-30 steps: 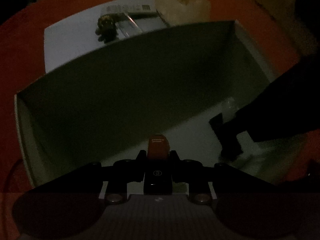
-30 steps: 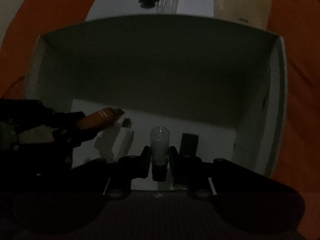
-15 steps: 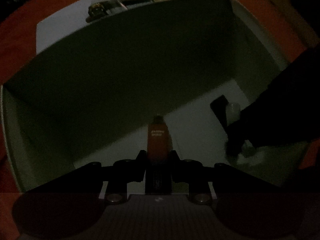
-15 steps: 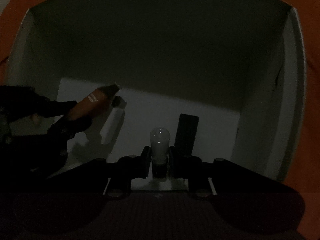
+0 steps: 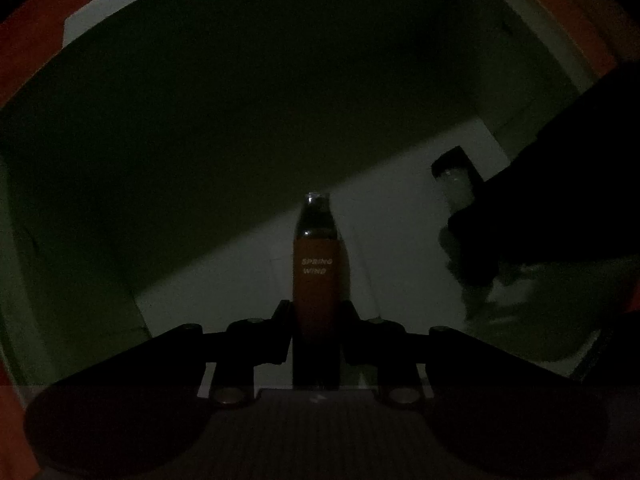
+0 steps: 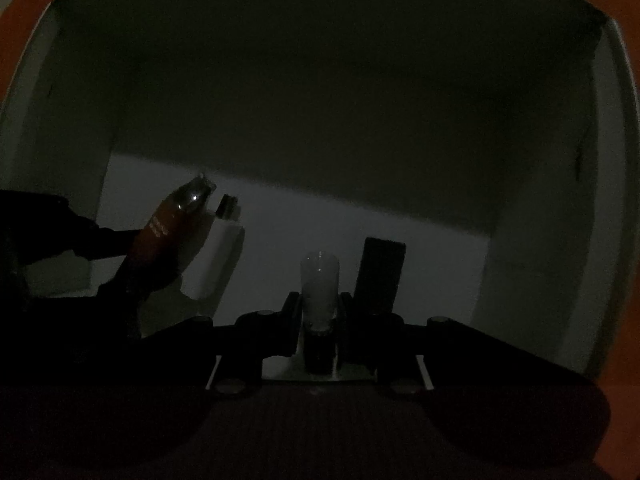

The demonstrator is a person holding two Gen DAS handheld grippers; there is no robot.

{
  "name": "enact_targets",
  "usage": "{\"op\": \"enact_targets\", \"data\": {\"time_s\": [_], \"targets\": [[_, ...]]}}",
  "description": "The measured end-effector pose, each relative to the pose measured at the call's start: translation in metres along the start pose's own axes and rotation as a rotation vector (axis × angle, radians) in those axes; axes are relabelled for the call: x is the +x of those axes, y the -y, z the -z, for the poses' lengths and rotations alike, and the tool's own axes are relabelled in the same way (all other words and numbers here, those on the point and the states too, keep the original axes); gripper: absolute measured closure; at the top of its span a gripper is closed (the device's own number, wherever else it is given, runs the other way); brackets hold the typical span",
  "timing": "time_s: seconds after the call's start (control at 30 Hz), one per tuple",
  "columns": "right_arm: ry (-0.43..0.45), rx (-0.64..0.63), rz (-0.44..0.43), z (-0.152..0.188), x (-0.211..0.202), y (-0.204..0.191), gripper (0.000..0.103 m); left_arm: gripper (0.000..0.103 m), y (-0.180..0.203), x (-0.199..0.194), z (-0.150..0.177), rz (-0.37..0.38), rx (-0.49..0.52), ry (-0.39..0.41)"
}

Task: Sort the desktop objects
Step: 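Set the brown bottle down in the box with the left gripper while the right gripper releases the vial, then withdraw both open grippers from the box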

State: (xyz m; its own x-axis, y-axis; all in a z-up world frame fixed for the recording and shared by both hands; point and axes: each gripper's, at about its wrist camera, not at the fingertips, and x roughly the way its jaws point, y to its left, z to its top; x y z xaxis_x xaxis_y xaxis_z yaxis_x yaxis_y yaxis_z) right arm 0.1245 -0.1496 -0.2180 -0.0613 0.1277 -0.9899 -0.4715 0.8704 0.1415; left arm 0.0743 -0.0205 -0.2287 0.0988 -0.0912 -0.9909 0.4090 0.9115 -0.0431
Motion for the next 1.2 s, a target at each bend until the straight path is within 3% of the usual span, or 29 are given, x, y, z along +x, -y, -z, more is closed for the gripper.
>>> {"op": "enact_targets", "data": {"time_s": [0.07,0.13,0.27,0.63,0.93,1.2], "targets": [[-0.003,-0.002,-0.001,0.0,0.001,-0.001,0.08,0.071,-0.001,-0.002,0.0,-0.001,-0.007,0.004],[-0.01,0.003,-0.007,0.0,0.002,-0.001,0.072,0.067,0.0,-0.005,0.0,0.001,-0.004,0.013],[0.004,0.012,-0.022,-0.002,-0.007,0.001,0.071,0.058,-0.001,-0.014,-0.002,0.016,-0.013,0.031],[0.091,0.062,-0.069,-0.021,-0.055,0.018,0.071,0.058,-0.009,-0.057,-0.016,0.092,-0.079,0.101],[0.11,0.081,-0.08,-0.024,-0.081,0.024,0.07,0.055,-0.025,-0.092,-0.033,0.124,-0.139,0.175],[0.219,0.098,-0.076,-0.038,-0.117,0.029,0.069,0.055,-0.042,-0.121,-0.054,0.133,-0.174,0.263]]}}
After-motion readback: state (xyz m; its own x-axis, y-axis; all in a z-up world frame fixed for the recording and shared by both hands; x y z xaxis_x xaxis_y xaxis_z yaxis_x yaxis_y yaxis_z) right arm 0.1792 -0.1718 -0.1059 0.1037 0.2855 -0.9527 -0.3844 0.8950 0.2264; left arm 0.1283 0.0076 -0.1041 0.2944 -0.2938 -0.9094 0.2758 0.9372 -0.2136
